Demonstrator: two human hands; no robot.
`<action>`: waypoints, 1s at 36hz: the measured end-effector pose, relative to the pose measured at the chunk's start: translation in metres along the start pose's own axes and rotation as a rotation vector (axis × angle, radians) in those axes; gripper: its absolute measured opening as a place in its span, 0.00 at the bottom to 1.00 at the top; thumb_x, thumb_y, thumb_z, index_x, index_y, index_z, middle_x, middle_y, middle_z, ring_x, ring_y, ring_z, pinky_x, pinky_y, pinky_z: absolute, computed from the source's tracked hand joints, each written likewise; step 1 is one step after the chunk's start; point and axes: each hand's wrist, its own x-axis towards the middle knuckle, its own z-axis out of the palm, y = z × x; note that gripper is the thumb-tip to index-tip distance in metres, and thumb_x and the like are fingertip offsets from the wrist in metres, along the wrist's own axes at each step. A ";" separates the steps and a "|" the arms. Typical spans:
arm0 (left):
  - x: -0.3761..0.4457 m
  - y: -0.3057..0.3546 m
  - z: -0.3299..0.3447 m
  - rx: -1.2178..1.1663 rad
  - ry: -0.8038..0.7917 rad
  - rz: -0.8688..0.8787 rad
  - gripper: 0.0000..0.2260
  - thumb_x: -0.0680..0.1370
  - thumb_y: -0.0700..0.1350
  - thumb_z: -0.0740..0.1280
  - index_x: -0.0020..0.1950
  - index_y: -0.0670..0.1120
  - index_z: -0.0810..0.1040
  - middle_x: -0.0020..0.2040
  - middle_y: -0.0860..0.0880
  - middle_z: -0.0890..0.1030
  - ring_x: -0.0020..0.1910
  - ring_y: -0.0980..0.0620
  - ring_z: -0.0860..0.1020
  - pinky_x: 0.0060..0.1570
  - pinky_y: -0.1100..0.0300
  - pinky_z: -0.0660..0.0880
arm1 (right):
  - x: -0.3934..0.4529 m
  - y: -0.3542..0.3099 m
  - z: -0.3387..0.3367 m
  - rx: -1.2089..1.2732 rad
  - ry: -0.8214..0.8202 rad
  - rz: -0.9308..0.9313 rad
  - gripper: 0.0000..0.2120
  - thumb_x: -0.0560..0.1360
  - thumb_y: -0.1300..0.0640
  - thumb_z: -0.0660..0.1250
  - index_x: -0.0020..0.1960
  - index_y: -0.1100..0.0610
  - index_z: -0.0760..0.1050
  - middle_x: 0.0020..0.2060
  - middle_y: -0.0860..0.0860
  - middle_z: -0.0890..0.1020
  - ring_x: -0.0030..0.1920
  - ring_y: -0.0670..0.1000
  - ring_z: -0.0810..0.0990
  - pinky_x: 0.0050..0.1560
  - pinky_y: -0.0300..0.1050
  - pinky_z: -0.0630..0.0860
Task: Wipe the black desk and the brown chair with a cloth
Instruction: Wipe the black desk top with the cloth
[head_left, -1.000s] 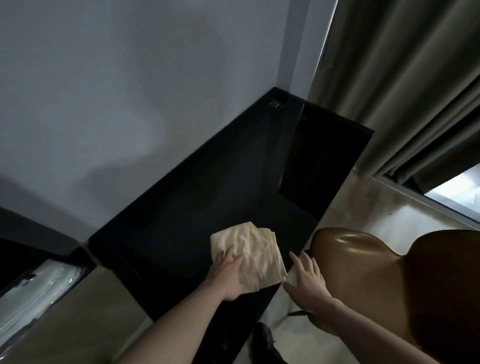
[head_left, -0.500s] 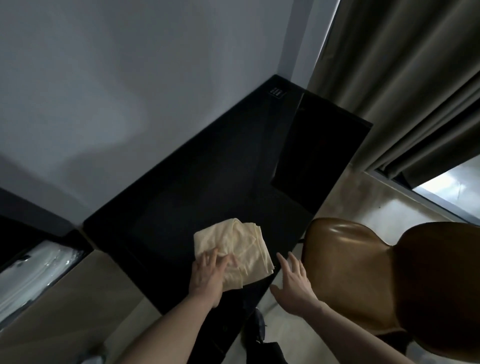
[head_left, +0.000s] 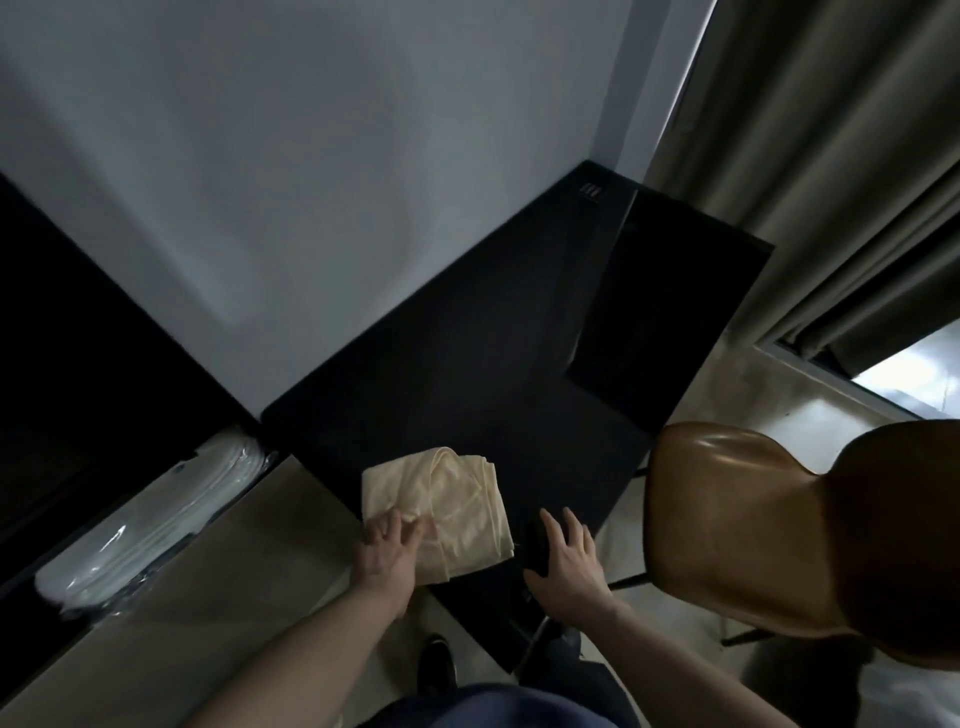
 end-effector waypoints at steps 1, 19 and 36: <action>-0.001 -0.002 0.000 -0.006 -0.011 -0.004 0.55 0.73 0.45 0.77 0.82 0.54 0.36 0.81 0.41 0.39 0.79 0.35 0.49 0.73 0.47 0.66 | -0.002 0.000 0.000 0.003 0.002 0.001 0.42 0.79 0.47 0.66 0.83 0.46 0.42 0.82 0.52 0.40 0.81 0.62 0.39 0.80 0.62 0.50; 0.068 -0.002 -0.060 -0.151 -0.174 -0.072 0.46 0.80 0.45 0.68 0.79 0.65 0.34 0.79 0.50 0.27 0.80 0.35 0.38 0.75 0.36 0.60 | 0.030 0.072 -0.077 -0.044 0.068 0.002 0.43 0.79 0.44 0.66 0.83 0.47 0.43 0.82 0.53 0.42 0.81 0.61 0.42 0.79 0.60 0.55; 0.052 0.066 -0.056 -0.624 -0.094 -0.207 0.37 0.80 0.45 0.63 0.79 0.66 0.43 0.81 0.50 0.33 0.81 0.38 0.44 0.77 0.41 0.57 | 0.091 0.091 -0.137 -0.273 -0.114 -0.175 0.41 0.80 0.49 0.64 0.83 0.48 0.42 0.82 0.53 0.40 0.81 0.62 0.40 0.80 0.59 0.52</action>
